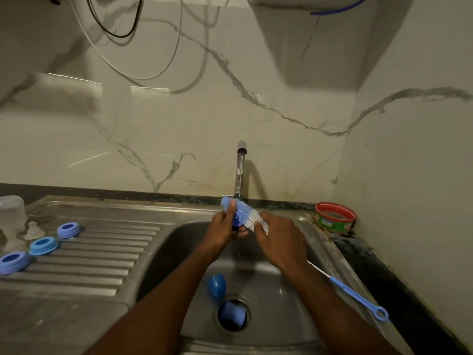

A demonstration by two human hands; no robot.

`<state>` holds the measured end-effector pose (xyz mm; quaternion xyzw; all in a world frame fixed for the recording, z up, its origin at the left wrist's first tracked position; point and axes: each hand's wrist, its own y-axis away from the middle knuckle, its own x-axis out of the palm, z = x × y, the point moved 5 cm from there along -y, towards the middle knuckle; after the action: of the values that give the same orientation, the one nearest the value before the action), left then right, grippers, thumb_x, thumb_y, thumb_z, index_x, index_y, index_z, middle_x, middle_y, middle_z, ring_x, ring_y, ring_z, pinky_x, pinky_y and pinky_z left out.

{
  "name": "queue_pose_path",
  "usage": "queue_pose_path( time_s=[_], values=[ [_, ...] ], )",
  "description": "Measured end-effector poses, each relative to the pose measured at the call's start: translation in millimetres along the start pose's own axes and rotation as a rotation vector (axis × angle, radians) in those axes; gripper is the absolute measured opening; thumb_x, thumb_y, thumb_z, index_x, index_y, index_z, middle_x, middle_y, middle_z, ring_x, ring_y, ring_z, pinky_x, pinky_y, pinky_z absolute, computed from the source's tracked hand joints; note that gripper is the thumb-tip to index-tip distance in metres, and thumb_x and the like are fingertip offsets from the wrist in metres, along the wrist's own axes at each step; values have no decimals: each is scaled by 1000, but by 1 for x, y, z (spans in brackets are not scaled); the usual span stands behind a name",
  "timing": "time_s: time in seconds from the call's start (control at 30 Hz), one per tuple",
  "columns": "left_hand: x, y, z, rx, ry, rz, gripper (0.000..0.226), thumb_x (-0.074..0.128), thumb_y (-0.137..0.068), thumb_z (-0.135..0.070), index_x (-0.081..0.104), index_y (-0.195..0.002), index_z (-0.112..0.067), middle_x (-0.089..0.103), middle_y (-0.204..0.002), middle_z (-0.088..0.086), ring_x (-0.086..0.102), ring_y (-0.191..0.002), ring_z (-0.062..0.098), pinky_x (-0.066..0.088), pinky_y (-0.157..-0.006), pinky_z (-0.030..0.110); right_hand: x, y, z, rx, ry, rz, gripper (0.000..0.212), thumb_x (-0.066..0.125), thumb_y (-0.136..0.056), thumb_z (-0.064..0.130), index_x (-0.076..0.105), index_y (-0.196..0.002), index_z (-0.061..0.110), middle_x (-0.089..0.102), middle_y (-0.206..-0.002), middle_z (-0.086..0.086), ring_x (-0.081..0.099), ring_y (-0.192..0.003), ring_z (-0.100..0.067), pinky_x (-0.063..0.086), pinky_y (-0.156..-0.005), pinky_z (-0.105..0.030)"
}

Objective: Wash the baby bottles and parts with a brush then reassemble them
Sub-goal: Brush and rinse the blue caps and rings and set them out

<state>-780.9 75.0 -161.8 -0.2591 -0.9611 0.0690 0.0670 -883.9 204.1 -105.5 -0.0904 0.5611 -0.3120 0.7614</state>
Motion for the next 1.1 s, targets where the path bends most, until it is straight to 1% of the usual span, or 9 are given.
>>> queue_pose_path(
  time_s=[0.17, 0.33, 0.5, 0.6, 0.67, 0.73, 0.83, 0.97, 1.1],
  values=[
    [9, 6, -3, 9, -24, 83, 53, 53, -97, -57, 64, -116, -9, 65, -115, 22, 68, -97, 28, 61, -80, 34, -1, -8, -11, 107, 75, -76, 37, 52, -102, 44, 60, -134, 28, 71, -112, 1, 67, -97, -17, 49, -77, -30],
    [-1, 6, -2, -2, 88, 70, 54, 57, -94, -54, 64, -122, -8, 74, -109, 15, 73, -102, 27, 60, -86, 37, 3, 1, 1, 12, -3, 23, 35, 50, -103, 45, 58, -133, 29, 69, -114, 0, 62, -92, -15, 40, -73, -26],
    [5, 4, 0, -51, 63, 74, 52, 62, -94, -53, 63, -127, -14, 70, -117, 10, 70, -102, 22, 59, -81, 30, -3, -5, -10, 92, 127, -84, 35, 48, -102, 46, 57, -131, 28, 70, -113, 0, 66, -99, -20, 38, -70, -28],
    [8, 5, -3, -90, 172, 111, 29, 62, -98, -27, 62, -120, -9, 66, -115, 12, 64, -87, 18, 55, -72, 27, -2, -5, -12, 90, 115, -84, 34, 48, -102, 44, 58, -130, 28, 70, -113, 0, 66, -100, -21, 37, -70, -28],
    [6, 6, -4, -128, 251, 98, 24, 58, -89, -8, 59, -112, -4, 60, -113, 19, 59, -80, 19, 52, -68, 26, -3, -2, -11, 80, 109, -97, 31, 47, -102, 43, 58, -127, 28, 70, -112, -1, 67, -100, -24, 37, -70, -30],
    [1, 3, 0, -118, 190, 58, 21, 53, -94, -4, 60, -114, -5, 62, -112, 21, 58, -81, 21, 51, -71, 29, -4, 0, -10, 74, 113, -109, 30, 47, -102, 43, 57, -126, 28, 70, -112, -1, 67, -100, -24, 38, -69, -30],
    [-9, -1, 8, -10, -108, -31, 29, 65, -98, -24, 63, -123, -8, 71, -106, 14, 65, -86, 18, 52, -73, 28, -1, 4, -4, 34, 85, -46, 33, 48, -102, 44, 57, -130, 29, 70, -117, -1, 66, -102, -22, 39, -71, -29],
    [-32, -2, 13, 23, -246, -271, 17, 70, -95, -22, 68, -107, -10, 73, -98, 9, 70, -90, 18, 57, -75, 27, 3, 10, 11, -97, 48, -9, 31, 48, -102, 46, 59, -126, 31, 70, -115, 1, 66, -100, -20, 42, -73, -29],
    [-27, -3, 12, 70, -334, -224, 25, 71, -94, -28, 72, -111, -11, 75, -100, 8, 70, -94, 20, 59, -83, 34, 0, 0, 1, 39, 127, -56, 33, 48, -103, 43, 58, -131, 29, 69, -120, 0, 66, -106, -20, 43, -77, -29]
  ],
)
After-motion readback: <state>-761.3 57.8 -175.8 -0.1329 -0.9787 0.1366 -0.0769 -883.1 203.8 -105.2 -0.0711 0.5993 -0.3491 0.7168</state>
